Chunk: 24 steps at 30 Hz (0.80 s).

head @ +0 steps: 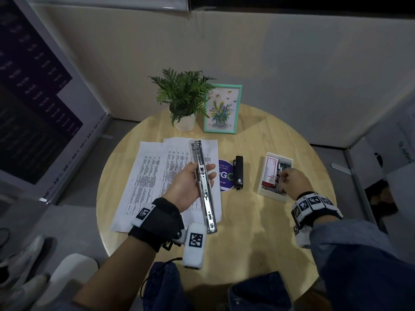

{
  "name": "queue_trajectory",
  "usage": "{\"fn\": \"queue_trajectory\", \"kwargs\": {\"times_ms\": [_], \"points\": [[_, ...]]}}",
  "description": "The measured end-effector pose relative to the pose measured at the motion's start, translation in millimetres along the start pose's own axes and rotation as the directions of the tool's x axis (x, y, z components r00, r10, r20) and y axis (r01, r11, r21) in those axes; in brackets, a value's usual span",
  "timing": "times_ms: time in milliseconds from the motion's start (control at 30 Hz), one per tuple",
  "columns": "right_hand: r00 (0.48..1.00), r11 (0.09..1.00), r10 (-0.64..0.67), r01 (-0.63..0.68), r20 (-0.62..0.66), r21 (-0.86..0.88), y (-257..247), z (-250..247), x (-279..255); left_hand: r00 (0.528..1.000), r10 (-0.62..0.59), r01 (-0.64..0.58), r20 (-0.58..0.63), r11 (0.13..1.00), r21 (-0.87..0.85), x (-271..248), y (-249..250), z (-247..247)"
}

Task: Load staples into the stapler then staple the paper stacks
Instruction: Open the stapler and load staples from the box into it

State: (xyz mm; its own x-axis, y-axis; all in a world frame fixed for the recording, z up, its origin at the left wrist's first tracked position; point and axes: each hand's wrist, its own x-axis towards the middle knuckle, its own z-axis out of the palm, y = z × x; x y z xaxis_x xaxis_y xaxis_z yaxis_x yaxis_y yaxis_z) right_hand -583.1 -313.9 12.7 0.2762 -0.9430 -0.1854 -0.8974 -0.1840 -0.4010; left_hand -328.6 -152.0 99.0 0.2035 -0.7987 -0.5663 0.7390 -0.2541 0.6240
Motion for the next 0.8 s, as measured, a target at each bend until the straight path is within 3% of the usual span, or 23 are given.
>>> {"fn": "queue_trajectory", "kwargs": {"times_ms": [133,267,400,467,633,800], "points": [[0.960,0.943,-0.003,0.097,-0.281,0.319,-52,-33,-18,0.999,0.005,-0.008,0.046,0.998,0.064,-5,4,4],[0.975,0.577,-0.148,0.220,-0.164,0.786,-128,-62,-51,0.995,0.014,-0.032,0.097,0.982,0.188,-15,7,12],[0.914,0.541,-0.389,0.328,-0.115,0.774,-188,-57,-84,0.993,0.041,-0.068,0.107,0.963,0.262,-32,10,4],[0.899,0.553,-0.420,0.361,-0.123,0.751,-192,-54,-87,0.991,0.031,-0.071,0.133,0.949,0.306,-34,9,9],[0.922,0.471,-0.367,0.296,-0.120,0.831,-187,-56,-92,0.988,0.015,-0.068,0.153,0.933,0.352,-35,6,24],[0.928,0.491,-0.352,0.290,-0.118,0.821,-184,-58,-90,0.986,0.019,-0.078,0.165,0.930,0.360,-34,4,27]]}}
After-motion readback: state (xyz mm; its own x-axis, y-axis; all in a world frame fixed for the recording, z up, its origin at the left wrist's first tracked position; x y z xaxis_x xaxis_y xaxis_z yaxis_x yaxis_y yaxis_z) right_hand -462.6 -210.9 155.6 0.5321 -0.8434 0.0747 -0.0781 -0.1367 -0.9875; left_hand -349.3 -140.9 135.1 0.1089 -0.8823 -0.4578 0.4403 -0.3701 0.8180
